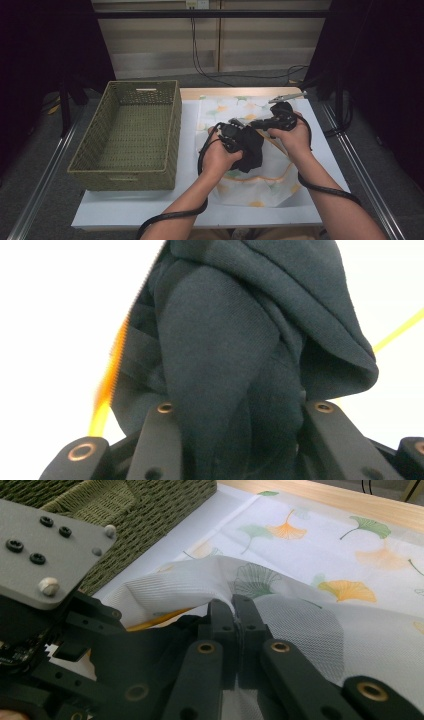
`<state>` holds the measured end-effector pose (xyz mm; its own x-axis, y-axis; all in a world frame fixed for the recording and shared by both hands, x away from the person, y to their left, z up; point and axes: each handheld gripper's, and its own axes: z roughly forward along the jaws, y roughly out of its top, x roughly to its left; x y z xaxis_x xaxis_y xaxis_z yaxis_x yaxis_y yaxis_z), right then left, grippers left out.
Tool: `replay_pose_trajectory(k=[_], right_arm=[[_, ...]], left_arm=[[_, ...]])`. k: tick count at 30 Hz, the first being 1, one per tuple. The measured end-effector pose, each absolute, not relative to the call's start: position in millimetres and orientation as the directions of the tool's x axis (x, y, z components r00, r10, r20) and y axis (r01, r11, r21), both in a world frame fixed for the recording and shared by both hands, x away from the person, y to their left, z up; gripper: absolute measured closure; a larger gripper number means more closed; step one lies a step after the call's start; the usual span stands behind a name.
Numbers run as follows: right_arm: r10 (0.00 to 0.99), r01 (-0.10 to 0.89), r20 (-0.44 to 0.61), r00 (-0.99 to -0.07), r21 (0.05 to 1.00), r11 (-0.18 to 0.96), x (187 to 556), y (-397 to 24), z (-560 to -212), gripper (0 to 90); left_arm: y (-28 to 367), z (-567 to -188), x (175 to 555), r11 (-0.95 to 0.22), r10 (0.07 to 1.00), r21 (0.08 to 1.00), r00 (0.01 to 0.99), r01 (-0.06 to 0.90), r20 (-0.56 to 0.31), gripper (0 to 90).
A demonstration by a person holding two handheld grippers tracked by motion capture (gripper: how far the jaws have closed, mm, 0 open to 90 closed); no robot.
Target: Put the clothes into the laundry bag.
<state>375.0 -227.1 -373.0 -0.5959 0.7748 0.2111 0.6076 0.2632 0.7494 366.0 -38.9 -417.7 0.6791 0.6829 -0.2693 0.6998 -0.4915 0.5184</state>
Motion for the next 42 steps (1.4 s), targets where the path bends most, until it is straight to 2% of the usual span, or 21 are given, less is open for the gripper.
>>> replay_pose_trajectory(k=[21, 29, 30, 31, 42], right_arm=[[0.779, 0.612, 0.214, -0.59, 0.748, 0.258, 375, -229, -373, 90.0], [0.775, 0.608, 0.216, -0.594, 0.751, 0.257, 376, -230, -374, 90.0], [0.776, 0.609, 0.217, -0.592, 0.751, 0.255, 376, -230, -374, 90.0], [0.776, 0.609, 0.217, -0.593, 0.751, 0.255, 376, -230, -374, 90.0], [0.782, 0.613, 0.216, -0.584, 0.749, 0.252, 375, -232, -373, 90.0]], left_arm=[[-44, -419, 377, -0.431, 0.715, 0.536, 0.637, 0.726, -0.288, 66.4], [-44, -420, 380, -0.442, 0.714, 0.537, 0.644, 0.719, -0.274, 66.4], [-45, -421, 380, -0.411, 0.725, 0.547, 0.625, 0.73, -0.289, 66.4], [-43, -420, 382, -0.435, 0.719, 0.537, 0.638, 0.722, -0.276, 66.4], [-45, -423, 384, -0.415, 0.725, 0.541, 0.625, 0.732, -0.289, 66.3]])
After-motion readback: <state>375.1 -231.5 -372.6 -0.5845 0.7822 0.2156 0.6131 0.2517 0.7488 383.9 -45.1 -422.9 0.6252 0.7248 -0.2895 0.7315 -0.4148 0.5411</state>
